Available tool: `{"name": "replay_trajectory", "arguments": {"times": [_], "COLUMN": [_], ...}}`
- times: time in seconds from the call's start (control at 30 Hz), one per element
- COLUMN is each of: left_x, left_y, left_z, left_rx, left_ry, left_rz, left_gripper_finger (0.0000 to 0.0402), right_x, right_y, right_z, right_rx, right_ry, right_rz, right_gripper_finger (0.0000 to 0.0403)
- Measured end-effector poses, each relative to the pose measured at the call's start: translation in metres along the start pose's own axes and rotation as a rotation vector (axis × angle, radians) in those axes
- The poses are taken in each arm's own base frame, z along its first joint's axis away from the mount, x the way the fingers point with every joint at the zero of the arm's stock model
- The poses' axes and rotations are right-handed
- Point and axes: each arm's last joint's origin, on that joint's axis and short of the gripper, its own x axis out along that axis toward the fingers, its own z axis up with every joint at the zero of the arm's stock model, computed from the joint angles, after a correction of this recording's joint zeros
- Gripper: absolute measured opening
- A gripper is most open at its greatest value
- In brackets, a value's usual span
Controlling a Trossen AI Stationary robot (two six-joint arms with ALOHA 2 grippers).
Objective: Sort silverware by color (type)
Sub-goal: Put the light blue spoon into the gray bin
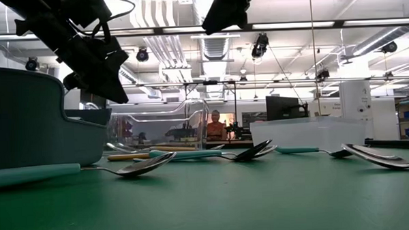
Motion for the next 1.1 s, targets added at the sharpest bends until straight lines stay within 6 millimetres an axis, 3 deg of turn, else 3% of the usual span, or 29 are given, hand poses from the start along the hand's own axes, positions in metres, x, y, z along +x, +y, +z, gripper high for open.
{"name": "replay_trajectory", "arguments": {"times": [0.23,0.83,1.1], "left_x": [0.000,-0.020,-0.024], "left_y": [-0.001,-0.017,-0.024], "left_z": [0.000,0.040,0.046], "left_rx": [0.047,0.259,0.297], "left_ry": [0.015,-0.108,-0.172], "left_rz": [-0.028,-0.109,-0.146], "left_gripper_finger": [0.0073,0.0073,0.0073], "right_x": [-0.001,-0.005,-0.009], "right_y": [0.007,0.050,0.070], "right_z": [-0.003,-0.023,-0.034], "right_rx": [0.048,0.171,0.212], "right_ry": [0.034,0.207,0.284], "right_rz": [0.014,0.072,0.085], "right_gripper_finger": [0.0129,0.0102,0.0082]}}
